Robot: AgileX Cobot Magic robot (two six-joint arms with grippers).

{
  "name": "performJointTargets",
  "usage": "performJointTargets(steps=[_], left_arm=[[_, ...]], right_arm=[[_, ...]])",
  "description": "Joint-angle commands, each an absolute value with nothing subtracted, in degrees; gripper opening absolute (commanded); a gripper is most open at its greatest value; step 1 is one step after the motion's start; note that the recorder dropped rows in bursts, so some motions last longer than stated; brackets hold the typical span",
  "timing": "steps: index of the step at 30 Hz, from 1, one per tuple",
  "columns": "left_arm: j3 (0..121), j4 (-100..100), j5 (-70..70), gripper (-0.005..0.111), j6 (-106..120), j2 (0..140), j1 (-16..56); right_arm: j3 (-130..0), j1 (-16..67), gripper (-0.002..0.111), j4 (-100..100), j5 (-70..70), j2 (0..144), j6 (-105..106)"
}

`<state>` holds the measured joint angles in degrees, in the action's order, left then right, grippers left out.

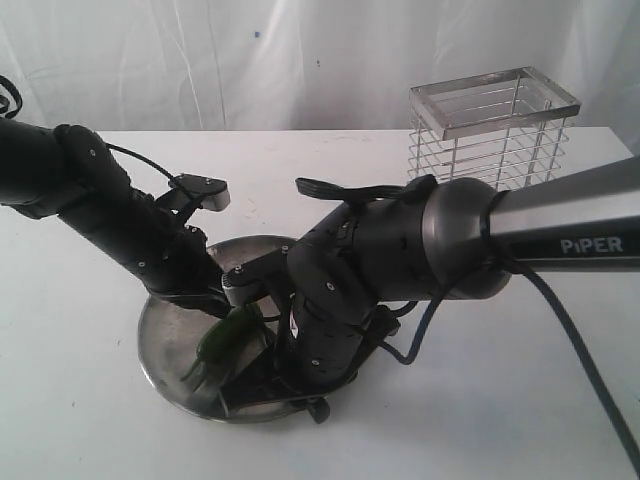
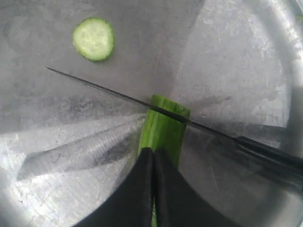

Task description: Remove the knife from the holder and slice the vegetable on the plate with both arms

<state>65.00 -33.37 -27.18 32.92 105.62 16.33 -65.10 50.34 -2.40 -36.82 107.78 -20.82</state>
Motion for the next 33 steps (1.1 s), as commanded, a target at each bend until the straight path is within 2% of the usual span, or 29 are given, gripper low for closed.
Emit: performJointTargets(steps=[1, 5, 7, 10, 11, 13, 15, 21, 26, 33], left_arm=[[64.71, -35.04, -28.82, 0.0, 33.26, 104.19, 14.93], [64.71, -35.96, -30.97, 0.0, 33.1, 102.35, 12.44], [64.71, -35.96, -32.38, 0.004, 32.84, 101.72, 11.61], [64.57, -35.25, -33.96, 0.024, 32.2, 101.76, 11.34], [64.05, -34.63, -33.63, 0.035, 31.77, 101.76, 11.34], [62.97, -33.61, -31.69, 0.05, 31.94, 101.76, 11.34], [60.89, -32.42, -29.21, 0.057, 34.42, 101.76, 11.56], [57.8, -40.26, -26.16, 0.056, 45.96, 101.76, 12.57], [57.8, -39.97, -24.42, 0.057, 46.46, 102.29, 16.31], [57.75, -39.74, -20.91, 0.056, 45.18, 105.57, 16.7]], right_arm=[[-65.35, 50.18, 0.0, -2.72, -37.57, 107.5, -20.53], [-65.35, 50.18, 0.0, -2.72, -37.68, 107.5, -20.43], [-65.35, 50.18, 0.0, -2.72, -37.68, 107.5, -20.15], [-65.35, 50.18, 0.0, -2.72, -37.68, 107.5, -19.85], [-65.35, 50.18, 0.0, -2.72, -37.68, 107.5, -19.7], [-65.35, 50.18, 0.0, -2.72, -37.68, 107.5, -19.7], [-65.35, 50.18, 0.0, -2.72, -37.68, 107.5, -19.21], [-65.35, 50.18, 0.0, -2.72, -37.68, 107.5, -18.19], [-65.35, 50.18, 0.0, -2.72, -37.46, 107.5, -18.18], [-65.35, 50.18, 0.0, -2.72, -38.7, 107.5, -18.18]])
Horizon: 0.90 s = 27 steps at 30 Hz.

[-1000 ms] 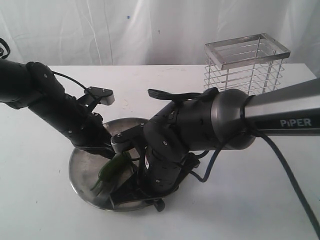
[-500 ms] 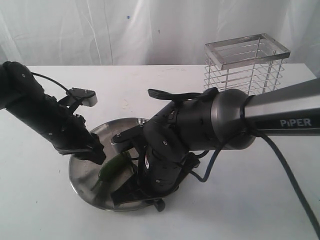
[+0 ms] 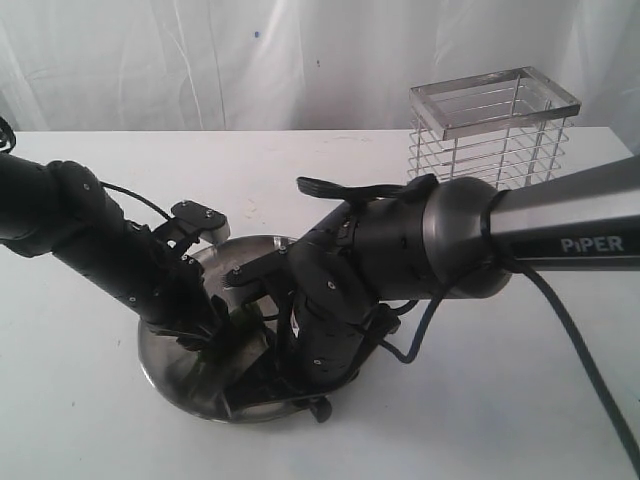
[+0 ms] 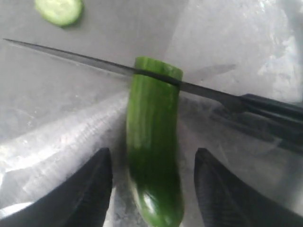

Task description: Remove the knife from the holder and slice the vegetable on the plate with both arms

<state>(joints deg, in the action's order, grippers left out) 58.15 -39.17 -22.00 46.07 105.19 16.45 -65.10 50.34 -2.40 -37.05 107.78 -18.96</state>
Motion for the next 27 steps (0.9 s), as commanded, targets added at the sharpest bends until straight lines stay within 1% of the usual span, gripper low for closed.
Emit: performJointTargets(steps=[1, 5, 6, 9, 11, 12, 15, 27], left_arm=[[57.75, -39.74, -20.19, 0.056, 44.88, 105.56, 16.7], [57.75, -40.24, -18.99, 0.055, 44.34, 105.56, 16.7], [57.75, -40.24, -18.86, 0.051, 43.48, 105.56, 16.7], [57.75, -40.69, -18.72, 0.047, 43.48, 106.18, 16.7], [57.75, -41.53, -19.06, 0.041, 43.48, 106.99, 16.7], [57.75, -41.8, -19.08, 0.034, 43.48, 107.47, 16.7], [57.75, -41.94, -19.08, 0.025, 43.48, 107.6, 16.7], [57.75, -41.94, -19.08, 0.024, 42.76, 107.6, 16.7]], right_arm=[[-65.35, 50.18, 0.0, -2.72, -39.79, 107.5, -18.08], [-65.35, 50.18, 0.0, -2.34, -41.55, 107.5, -17.9], [-65.35, 50.18, 0.0, -2.34, -42.19, 107.5, -17.91], [-65.35, 50.18, 0.0, -2.34, -42.6, 107.5, -17.91], [-65.35, 50.18, 0.0, -2.34, -42.59, 107.5, -17.79], [-65.35, 50.18, 0.0, -2.34, -42.59, 107.5, -17.79], [-65.35, 50.18, 0.0, -2.34, -42.7, 107.5, -17.79], [-65.6, 50.18, 0.0, -2.34, -47.44, 107.39, -16.66]])
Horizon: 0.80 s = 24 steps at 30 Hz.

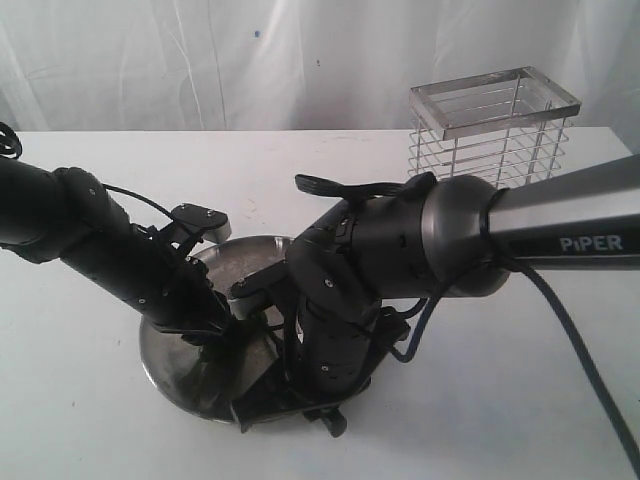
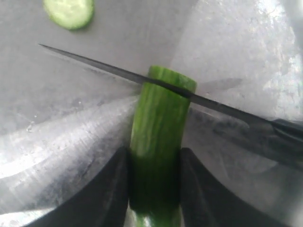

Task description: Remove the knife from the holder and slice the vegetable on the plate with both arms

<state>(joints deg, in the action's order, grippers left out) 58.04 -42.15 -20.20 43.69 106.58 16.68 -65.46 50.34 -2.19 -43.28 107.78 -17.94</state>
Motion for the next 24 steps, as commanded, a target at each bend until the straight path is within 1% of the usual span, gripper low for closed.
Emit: performJointTargets(steps=[1, 8, 24], left_arm=[[57.75, -41.94, -19.08, 0.024, 42.42, 107.6, 16.7], [57.75, -41.94, -19.08, 0.024, 42.31, 107.6, 16.7], [57.75, -41.94, -21.25, 0.025, 42.17, 107.28, 16.7]], right_arm=[[-65.64, 50.18, 0.0, -2.34, -48.15, 107.39, -16.66], [-66.8, 50.18, 0.0, -2.34, -50.15, 107.39, -16.44], [-66.79, 50.18, 0.0, -2.34, -45.33, 107.39, -16.44]])
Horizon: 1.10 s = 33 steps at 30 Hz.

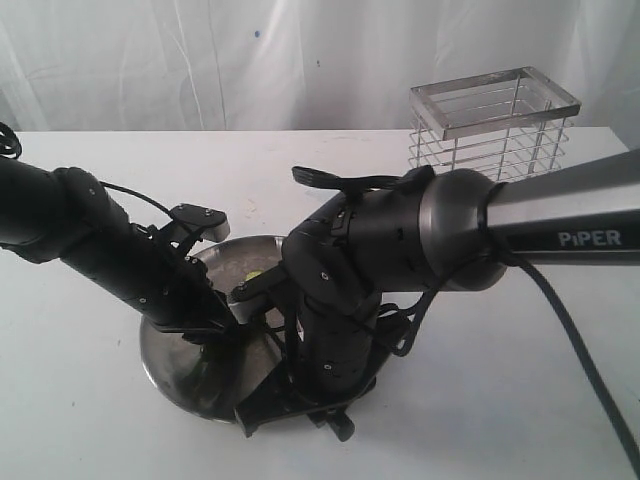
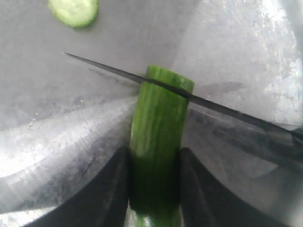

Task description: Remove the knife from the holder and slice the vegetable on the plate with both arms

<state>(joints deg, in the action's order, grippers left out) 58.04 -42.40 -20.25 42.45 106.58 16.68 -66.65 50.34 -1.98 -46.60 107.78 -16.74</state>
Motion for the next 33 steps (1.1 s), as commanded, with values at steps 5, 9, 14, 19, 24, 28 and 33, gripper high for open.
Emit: performJointTargets(steps=[5, 9, 14, 19, 24, 28, 33], left_arm=[[57.75, -41.84, -20.63, 0.05, 42.17, 106.08, 16.7], [57.75, -40.59, -20.28, 0.059, 42.17, 104.63, 16.7], [57.75, -37.47, -20.21, 0.059, 42.17, 101.94, 16.7], [57.75, -29.36, -19.5, 0.059, 36.81, 100.74, 16.7], [57.75, -26.56, -18.96, 0.059, 34.19, 100.25, 16.05], [57.75, -26.33, -18.42, 0.056, 32.02, 99.29, 13.96], [57.75, -26.56, -15.82, 0.047, 28.09, 98.63, 12.31]], right_arm=[[-66.79, 50.18, 0.0, -2.34, -44.99, 107.39, -16.44], [-66.79, 50.18, 0.0, -2.34, -44.89, 107.39, -16.19], [-66.79, 50.18, 0.0, -2.34, -44.69, 107.39, -16.0], [-66.79, 50.18, 0.0, -2.34, -44.69, 107.39, -15.61], [-66.79, 50.18, 0.0, -2.34, -44.69, 107.39, -15.61], [-66.79, 50.18, 0.0, -2.34, -44.69, 107.39, -15.61], [-66.79, 50.18, 0.0, -2.34, -44.69, 107.39, -15.61]])
